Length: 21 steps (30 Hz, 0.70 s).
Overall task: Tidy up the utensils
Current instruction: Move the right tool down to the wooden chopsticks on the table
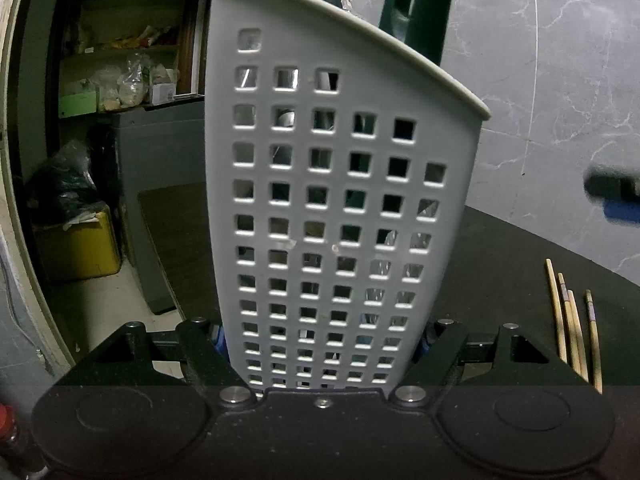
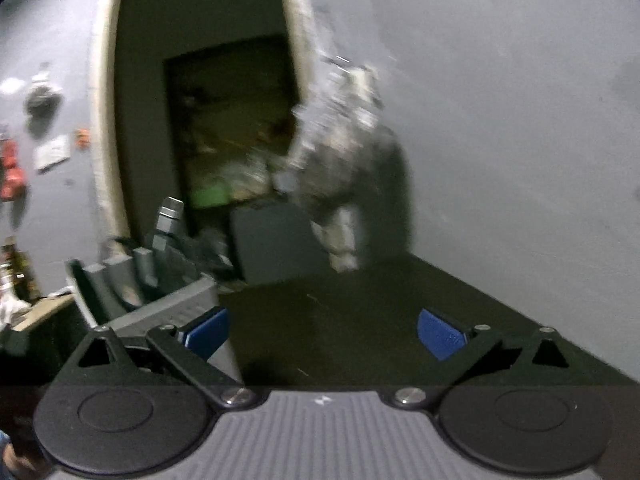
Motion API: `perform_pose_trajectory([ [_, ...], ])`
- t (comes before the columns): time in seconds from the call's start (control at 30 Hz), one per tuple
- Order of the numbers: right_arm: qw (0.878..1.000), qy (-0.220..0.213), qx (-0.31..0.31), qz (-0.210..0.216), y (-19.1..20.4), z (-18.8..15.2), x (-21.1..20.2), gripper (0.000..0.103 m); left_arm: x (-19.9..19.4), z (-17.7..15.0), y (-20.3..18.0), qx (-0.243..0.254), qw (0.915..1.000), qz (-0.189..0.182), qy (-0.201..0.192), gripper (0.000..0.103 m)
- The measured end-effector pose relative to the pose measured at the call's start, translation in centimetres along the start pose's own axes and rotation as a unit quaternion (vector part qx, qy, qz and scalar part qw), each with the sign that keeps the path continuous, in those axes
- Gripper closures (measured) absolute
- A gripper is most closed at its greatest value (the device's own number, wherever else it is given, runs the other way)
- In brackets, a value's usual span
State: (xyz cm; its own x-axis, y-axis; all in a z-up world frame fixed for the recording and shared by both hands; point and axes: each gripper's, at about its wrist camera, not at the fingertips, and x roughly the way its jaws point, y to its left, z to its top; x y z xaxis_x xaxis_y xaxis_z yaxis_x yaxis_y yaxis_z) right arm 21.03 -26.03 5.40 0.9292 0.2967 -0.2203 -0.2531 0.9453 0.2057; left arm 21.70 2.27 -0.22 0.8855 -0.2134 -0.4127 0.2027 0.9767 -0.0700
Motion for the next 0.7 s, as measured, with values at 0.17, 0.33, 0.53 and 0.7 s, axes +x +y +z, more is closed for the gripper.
perform_pose_trajectory([
  [0.17, 0.997, 0.054, 0.003, -0.049, -1.9, -2.4, -0.7, 0.000, 0.0, 0.0, 0.0, 0.000, 1.0000, 0.000, 0.000, 0.025],
  [0.33, 0.993, 0.096, 0.000, -0.066, -2.4, -4.3, -1.8, 0.000, -0.1, -0.1, -0.1, 0.002, 1.0000, -0.001, -0.001, 0.025],
  [0.53, 0.988, 0.138, 0.015, -0.068, -2.3, -5.9, -2.6, 0.000, -0.1, -0.1, 0.3, 0.002, 1.0000, -0.008, -0.003, 0.025],
  [0.7, 0.984, 0.165, 0.011, -0.058, -0.8, -6.4, -2.2, 0.000, 0.1, -0.1, 0.7, 0.000, 0.9999, -0.012, -0.005, 0.025],
])
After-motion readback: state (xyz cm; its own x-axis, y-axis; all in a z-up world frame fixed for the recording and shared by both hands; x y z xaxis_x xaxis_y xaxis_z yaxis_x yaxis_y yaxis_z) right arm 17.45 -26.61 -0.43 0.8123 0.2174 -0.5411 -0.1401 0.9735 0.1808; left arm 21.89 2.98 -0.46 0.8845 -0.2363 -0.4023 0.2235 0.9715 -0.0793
